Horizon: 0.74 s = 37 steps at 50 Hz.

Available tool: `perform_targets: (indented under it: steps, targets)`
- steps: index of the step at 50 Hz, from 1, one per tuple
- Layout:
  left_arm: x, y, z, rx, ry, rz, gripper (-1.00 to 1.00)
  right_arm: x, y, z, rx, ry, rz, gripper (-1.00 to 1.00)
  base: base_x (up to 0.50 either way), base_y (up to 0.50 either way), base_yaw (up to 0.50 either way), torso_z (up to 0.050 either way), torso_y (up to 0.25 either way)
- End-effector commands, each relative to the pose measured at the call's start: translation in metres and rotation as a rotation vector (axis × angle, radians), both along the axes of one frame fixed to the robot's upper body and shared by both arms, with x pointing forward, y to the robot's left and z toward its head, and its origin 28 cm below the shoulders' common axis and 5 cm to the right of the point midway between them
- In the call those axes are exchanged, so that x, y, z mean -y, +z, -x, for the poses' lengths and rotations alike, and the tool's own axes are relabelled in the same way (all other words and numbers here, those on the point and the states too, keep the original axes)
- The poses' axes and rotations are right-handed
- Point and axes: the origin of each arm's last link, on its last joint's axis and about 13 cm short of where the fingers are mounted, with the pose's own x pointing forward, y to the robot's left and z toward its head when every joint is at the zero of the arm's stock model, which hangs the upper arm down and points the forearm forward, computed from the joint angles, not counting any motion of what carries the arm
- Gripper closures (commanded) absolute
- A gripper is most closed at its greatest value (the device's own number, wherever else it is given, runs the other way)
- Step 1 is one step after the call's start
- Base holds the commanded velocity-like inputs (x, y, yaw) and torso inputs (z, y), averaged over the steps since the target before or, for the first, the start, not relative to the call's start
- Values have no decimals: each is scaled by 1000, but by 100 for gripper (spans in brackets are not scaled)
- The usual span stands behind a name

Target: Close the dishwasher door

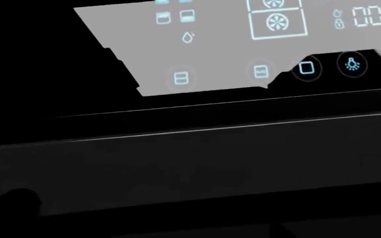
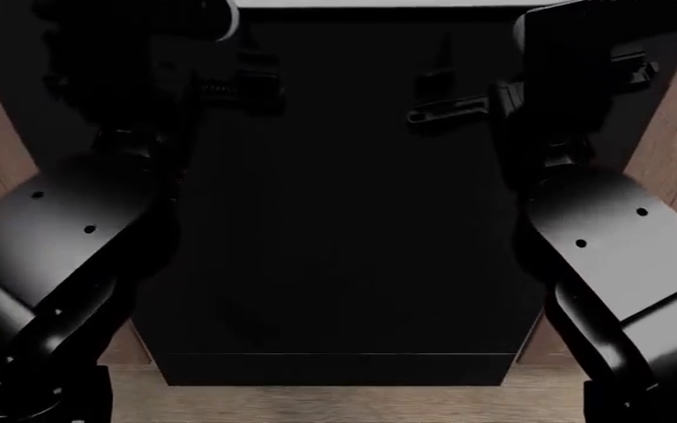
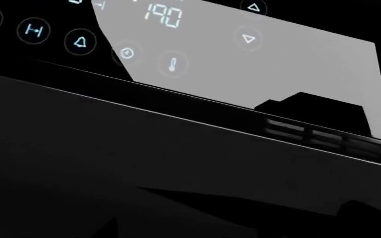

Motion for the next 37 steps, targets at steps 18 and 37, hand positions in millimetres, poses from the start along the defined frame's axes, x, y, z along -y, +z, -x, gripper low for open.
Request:
perform_targets:
  steps: [18, 37]
  targets:
    - [-3, 31, -14, 47, 44, 17, -100, 7, 29, -11, 48, -23, -16, -100, 6, 1, 0, 0, 7]
    - [-1, 27, -8, 31, 20, 29, -100, 4, 25, -6, -37, 8, -43, -100, 32, 0, 0, 0, 0]
